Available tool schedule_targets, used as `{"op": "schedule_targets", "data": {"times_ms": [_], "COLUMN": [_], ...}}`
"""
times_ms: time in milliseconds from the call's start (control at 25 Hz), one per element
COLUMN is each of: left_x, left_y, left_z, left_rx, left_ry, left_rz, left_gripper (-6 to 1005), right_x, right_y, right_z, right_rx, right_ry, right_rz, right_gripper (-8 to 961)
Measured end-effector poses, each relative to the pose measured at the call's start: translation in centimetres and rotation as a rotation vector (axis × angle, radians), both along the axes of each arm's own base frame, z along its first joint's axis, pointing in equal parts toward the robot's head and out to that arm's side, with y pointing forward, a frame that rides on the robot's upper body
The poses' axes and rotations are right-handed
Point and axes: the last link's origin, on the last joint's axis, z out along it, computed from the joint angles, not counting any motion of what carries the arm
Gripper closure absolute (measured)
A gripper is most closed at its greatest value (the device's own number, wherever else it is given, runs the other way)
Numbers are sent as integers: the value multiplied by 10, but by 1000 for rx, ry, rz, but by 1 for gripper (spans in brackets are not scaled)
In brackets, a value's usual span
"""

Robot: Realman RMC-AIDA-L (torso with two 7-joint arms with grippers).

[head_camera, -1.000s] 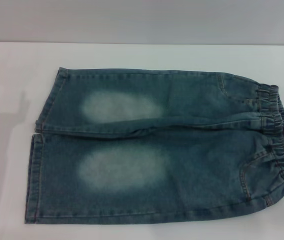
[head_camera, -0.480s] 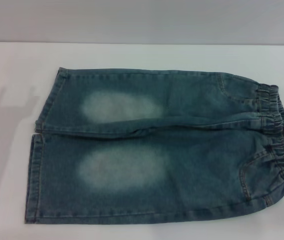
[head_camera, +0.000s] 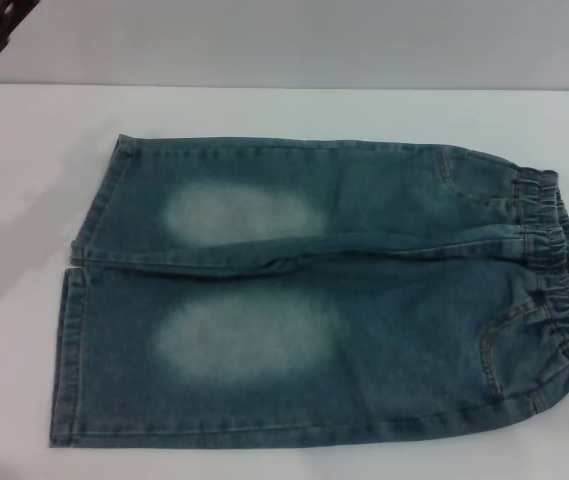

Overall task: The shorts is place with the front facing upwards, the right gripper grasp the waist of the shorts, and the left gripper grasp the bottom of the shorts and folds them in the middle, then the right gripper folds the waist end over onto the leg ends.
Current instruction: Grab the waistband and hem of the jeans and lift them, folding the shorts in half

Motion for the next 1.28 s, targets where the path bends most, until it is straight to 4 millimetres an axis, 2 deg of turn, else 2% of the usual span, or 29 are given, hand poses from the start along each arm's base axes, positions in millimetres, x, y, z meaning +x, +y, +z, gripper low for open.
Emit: {"op": "schedule_targets", "data": {"times_ms": [200,280,320,560,640,760,800,880,920,1000,1040,1240,1280], "left_x": [28,31,41,46,50,50,48,48,43,43,36,36,13], "left_y": [26,28,34,33,25,25,14,14,1,1,-15,-15,-37], "left_z": [15,15,17,27,35,35,40,40,42,42,39,39,30], "left_rx": [-328,-365,-504,-680,-776,-776,-845,-845,-921,-921,-996,-996,-1062], "left_ry": [96,104,182,301,388,388,462,462,488,488,453,453,414], "left_rz": [-87,-89,-93,-44,-11,-11,41,41,77,77,91,91,153], "left_gripper": [189,191,191,196,198,200,201,202,203,204,205,209,210], "right_x": [-1,-1,-1,2,4,6,6,7,8,9,9,11,11], "right_y": [8,11,12,21,21,21,21,21,21,20,20,22,23], "right_z": [5,7,8,13,16,19,21,24,27,28,29,29,29], "right_rx": [1,2,2,-1,8,23,29,38,44,47,50,48,47], "right_ry": [-21,-26,-27,-36,-37,-41,-46,-56,-64,-66,-67,-61,-62], "right_rz": [6,4,1,-21,-31,-44,-47,-50,-53,-55,-58,-72,-72], "right_gripper": [361,361,361,361,362,362,362,362,362,361,361,361,361]}}
